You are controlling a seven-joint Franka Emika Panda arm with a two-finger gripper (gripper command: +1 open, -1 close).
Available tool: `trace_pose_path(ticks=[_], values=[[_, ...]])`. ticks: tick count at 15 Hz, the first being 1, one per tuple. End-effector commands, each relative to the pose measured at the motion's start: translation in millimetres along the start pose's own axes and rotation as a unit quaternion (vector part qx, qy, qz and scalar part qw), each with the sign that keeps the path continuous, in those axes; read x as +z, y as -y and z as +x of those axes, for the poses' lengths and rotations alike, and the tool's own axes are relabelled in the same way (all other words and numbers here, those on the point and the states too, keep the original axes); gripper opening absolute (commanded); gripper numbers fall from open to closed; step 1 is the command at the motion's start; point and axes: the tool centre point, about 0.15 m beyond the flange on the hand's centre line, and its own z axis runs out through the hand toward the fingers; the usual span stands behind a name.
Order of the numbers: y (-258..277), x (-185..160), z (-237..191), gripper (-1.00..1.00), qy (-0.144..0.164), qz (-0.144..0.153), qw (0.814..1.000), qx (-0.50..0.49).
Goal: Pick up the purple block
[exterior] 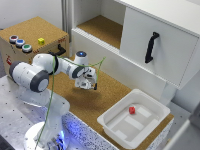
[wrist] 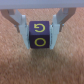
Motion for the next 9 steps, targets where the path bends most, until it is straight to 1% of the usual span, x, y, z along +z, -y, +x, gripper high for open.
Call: trace_pose_path(ticks=[1,2,3,5,7,9], values=[[19,-62,76,-1.00,0.052,-0.017,0.993,-0.107],[25,-71,89,-1.00,0.050,-0.013,0.990,-0.132],[30,-78,102,-1.00,0.050,-0.002,0.987,-0.154],[47,-91,130,-1.00,0.055,0.008,0.975,-0.216],[62,-112,164,-1.00,0.043,0.013,0.959,-0.280],[82,-133,195,-1.00,0.025,0.008,0.940,-0.339]])
